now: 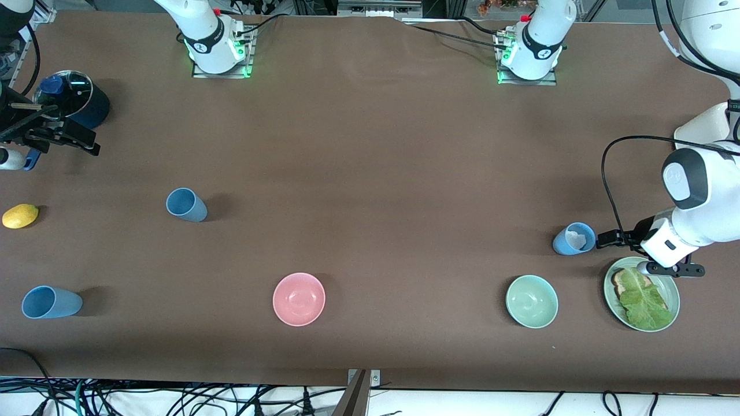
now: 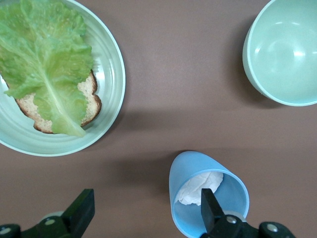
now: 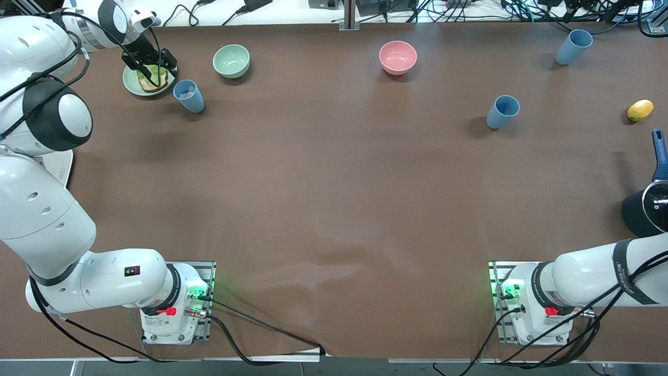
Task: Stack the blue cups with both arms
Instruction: 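Reach the left gripper toward the blue cup beside the sandwich plate, then lower the left gripper and close it on the blue cup's rim, then lift the blue cup with the left gripper, then carry the cup with the left gripper while the right gripper grasps another cup, then lower the cup at table middle with the left gripper while the right gripper lifts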
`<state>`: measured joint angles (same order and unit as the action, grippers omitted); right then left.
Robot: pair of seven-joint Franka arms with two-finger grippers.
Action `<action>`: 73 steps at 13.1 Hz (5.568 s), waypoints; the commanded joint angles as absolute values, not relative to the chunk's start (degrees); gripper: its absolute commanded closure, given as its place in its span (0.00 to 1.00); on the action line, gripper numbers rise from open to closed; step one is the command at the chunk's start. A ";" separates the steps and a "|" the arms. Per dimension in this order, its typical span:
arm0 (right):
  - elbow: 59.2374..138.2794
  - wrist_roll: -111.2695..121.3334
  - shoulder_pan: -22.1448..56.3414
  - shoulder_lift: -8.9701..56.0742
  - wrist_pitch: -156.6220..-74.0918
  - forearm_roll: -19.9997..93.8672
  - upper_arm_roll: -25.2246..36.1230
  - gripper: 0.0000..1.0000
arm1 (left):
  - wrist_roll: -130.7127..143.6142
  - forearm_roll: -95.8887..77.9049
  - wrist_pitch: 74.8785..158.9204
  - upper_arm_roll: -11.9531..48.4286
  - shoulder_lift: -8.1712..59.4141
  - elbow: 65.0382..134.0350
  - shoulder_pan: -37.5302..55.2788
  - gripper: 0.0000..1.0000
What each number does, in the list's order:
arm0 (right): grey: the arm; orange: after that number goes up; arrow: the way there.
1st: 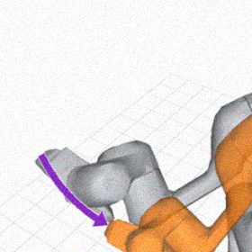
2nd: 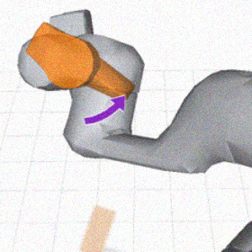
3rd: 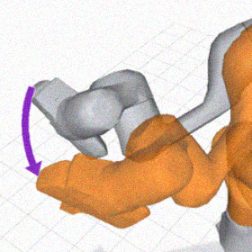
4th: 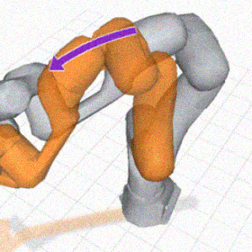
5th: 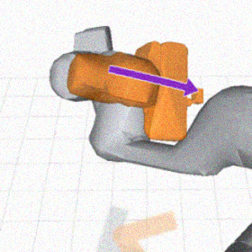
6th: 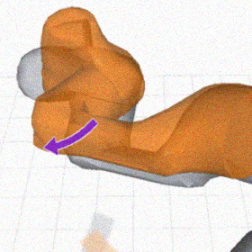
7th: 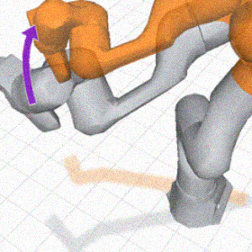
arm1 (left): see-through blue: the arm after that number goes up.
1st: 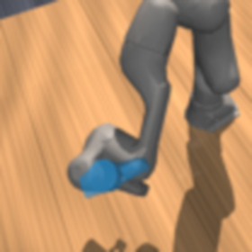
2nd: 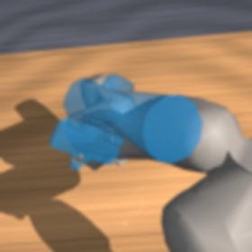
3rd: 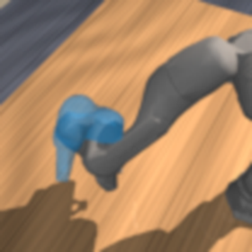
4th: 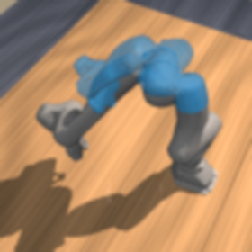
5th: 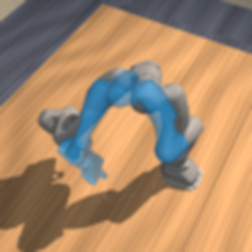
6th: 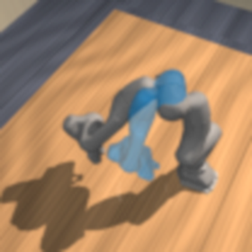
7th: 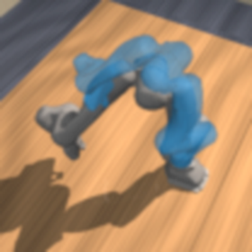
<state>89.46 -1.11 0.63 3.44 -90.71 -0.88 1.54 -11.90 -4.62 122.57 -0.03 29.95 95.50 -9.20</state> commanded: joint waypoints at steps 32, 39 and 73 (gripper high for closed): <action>90.18 -1.14 0.62 2.81 -90.70 -0.35 1.67 0.00 | -7.48 -6.77 139.66 0.62 28.04 109.25 -7.65 0.70; 90.18 -1.14 0.62 2.81 -90.62 -0.26 1.67 0.00 | -6.15 -6.50 139.66 0.79 27.86 108.90 -6.77 1.00; 119.44 -0.35 1.85 18.54 -132.80 -3.25 2.99 0.01 | 74.58 6.15 117.84 14.06 24.07 92.99 26.35 1.00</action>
